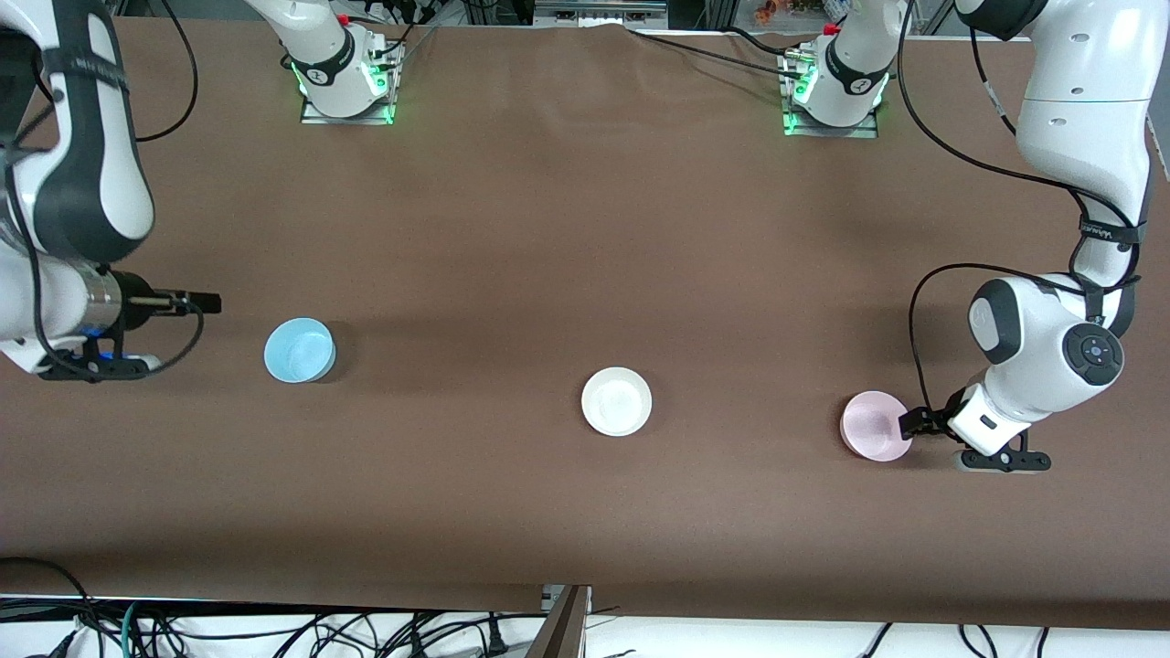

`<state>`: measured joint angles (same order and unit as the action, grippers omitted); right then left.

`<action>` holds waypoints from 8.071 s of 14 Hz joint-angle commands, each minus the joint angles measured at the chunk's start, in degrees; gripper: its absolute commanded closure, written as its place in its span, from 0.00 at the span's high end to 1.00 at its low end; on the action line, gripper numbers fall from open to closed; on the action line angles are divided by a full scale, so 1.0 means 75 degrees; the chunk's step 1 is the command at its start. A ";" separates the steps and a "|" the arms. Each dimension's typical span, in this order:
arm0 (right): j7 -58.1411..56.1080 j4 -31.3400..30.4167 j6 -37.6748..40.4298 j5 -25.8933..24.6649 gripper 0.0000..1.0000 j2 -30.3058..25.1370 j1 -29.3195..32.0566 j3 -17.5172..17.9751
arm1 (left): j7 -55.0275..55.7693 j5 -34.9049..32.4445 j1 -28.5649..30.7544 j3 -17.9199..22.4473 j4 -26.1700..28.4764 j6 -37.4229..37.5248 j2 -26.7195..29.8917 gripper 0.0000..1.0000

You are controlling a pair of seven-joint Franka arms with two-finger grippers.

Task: Stack pink and blue bowls on white bowl
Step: 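Grasp the pink bowl rim with the left gripper while the right grasps blue, then carry the pink bowl with the left gripper and lower it onto the white bowl, then open the left gripper off the pink bowl while the right gripper lifts blue, then lower the blue bowl onto the pink bowl while the left gripper withdraws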

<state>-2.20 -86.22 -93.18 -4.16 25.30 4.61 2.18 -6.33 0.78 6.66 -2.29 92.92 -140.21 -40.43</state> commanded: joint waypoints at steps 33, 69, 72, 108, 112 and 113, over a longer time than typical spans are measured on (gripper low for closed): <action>-0.2554 -0.3235 -0.5588 0.3496 0.75 0.0786 0.0674 -0.0209 | 0.0163 0.0036 -0.0406 -0.0070 0.0713 0.0259 0.0878 0.00; 0.0856 -0.1618 -0.4357 0.3144 0.00 0.0810 -0.0111 0.2229 | 1.1097 -0.0034 -0.5071 0.0035 -0.1080 0.0448 -0.0093 0.00; 0.1032 -0.1513 -0.4357 0.3144 0.00 0.0821 -0.0146 0.2229 | 1.1157 -0.0045 -0.5153 0.0035 -0.1116 0.0448 -0.0164 0.00; 0.7981 0.1029 -0.6057 0.1046 0.00 0.2742 -0.3543 0.1597 | 0.5971 -0.0045 -0.2812 0.0317 -0.4268 0.6564 0.0609 0.53; 0.8168 0.1370 -0.5998 0.1128 0.00 0.2954 -0.3685 0.1631 | 0.4036 -0.0057 -0.2084 0.0317 -0.4245 0.6835 0.0867 0.53; 0.8215 0.1370 -0.5963 0.1129 0.00 0.2977 -0.3755 0.1655 | 0.3591 -0.0057 -0.1979 0.0328 -0.4186 0.6846 0.0937 0.53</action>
<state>57.80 -78.51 -138.97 4.64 46.13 -22.46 14.86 27.00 0.70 -9.62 0.76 60.50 -89.84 -35.05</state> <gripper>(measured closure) 0.974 0.463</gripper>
